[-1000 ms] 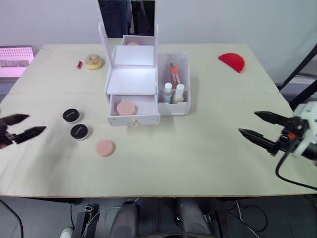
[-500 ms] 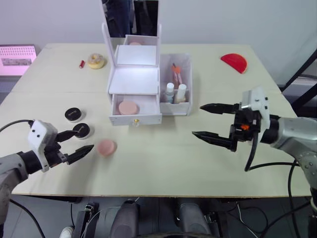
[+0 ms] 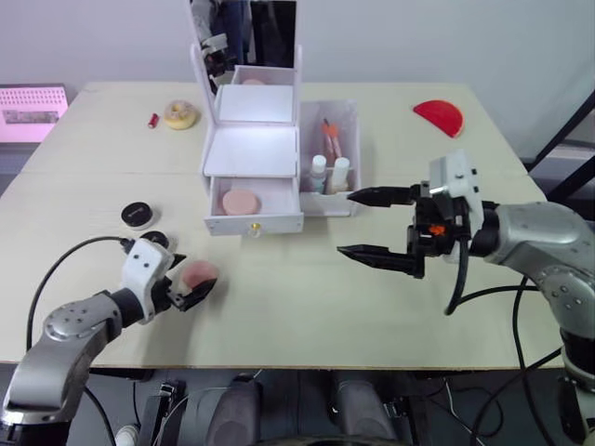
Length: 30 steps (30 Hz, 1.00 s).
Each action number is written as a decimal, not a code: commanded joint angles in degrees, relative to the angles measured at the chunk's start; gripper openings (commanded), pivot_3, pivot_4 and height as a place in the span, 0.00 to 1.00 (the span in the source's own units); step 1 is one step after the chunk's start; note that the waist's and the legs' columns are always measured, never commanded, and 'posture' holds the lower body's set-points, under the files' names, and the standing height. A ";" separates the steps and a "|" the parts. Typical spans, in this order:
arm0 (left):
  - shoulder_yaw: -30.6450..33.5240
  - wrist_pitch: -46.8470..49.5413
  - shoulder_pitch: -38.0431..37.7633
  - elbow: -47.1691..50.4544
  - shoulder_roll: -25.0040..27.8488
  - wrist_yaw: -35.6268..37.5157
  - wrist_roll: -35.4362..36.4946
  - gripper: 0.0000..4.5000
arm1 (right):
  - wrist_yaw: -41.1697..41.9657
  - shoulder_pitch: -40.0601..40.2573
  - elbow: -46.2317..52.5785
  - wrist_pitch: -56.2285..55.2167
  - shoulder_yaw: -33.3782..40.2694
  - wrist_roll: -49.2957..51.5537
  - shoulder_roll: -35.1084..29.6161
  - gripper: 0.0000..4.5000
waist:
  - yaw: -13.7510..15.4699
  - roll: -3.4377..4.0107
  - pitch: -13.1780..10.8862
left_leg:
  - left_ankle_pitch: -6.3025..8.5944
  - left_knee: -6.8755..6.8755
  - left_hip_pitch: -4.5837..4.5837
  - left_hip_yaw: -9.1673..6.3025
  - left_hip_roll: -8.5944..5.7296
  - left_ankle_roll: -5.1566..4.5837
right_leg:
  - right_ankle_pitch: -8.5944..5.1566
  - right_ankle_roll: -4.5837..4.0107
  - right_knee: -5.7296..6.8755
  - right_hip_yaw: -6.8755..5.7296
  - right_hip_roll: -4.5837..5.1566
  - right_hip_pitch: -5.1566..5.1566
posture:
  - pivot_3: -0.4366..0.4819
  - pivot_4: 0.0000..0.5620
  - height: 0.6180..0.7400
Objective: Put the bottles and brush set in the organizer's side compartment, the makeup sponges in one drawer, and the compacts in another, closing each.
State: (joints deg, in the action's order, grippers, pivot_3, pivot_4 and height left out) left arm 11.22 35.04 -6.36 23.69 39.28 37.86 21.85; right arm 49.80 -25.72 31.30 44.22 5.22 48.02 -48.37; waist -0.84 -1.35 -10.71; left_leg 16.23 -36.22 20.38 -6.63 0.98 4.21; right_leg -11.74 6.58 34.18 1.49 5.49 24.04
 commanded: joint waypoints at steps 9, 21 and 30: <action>-3.97 6.25 3.01 0.64 0.30 -4.20 -2.32 0.99 | -1.61 -1.22 1.64 0.21 1.29 1.22 0.36 1.00 | 0.07 0.00 0.00 | 0.00 0.00 0.00 0.00 0.00 0.00 | 0.00 0.00 0.01 0.00 0.00 0.01 | 0.48 0.27 1.00; -2.99 9.26 2.94 0.91 0.04 -4.72 -0.96 0.59 | -2.28 -1.54 1.69 0.48 1.42 1.66 0.14 1.00 | 0.05 0.02 0.01 | 0.00 0.01 -0.03 0.00 0.00 0.00 | 0.00 0.00 0.02 0.00 0.00 0.00 | 0.48 0.27 1.00; 0.24 9.51 3.68 1.73 2.15 -2.79 1.13 0.59 | -2.39 -1.57 1.39 0.39 1.10 1.11 0.27 1.00 | -0.05 0.02 0.01 | 0.00 0.02 -0.01 0.00 0.00 0.00 | 0.00 0.00 0.00 0.00 0.00 0.02 | 0.48 0.27 1.00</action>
State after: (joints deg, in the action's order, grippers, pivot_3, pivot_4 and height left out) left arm 8.94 44.27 -2.91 24.53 40.20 34.15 22.06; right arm 47.56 -26.02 31.45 45.19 5.24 48.63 -48.26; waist -0.89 -1.33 -10.70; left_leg 16.23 -36.20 20.38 -6.64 0.98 4.21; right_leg -11.74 6.58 34.18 1.48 5.49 24.06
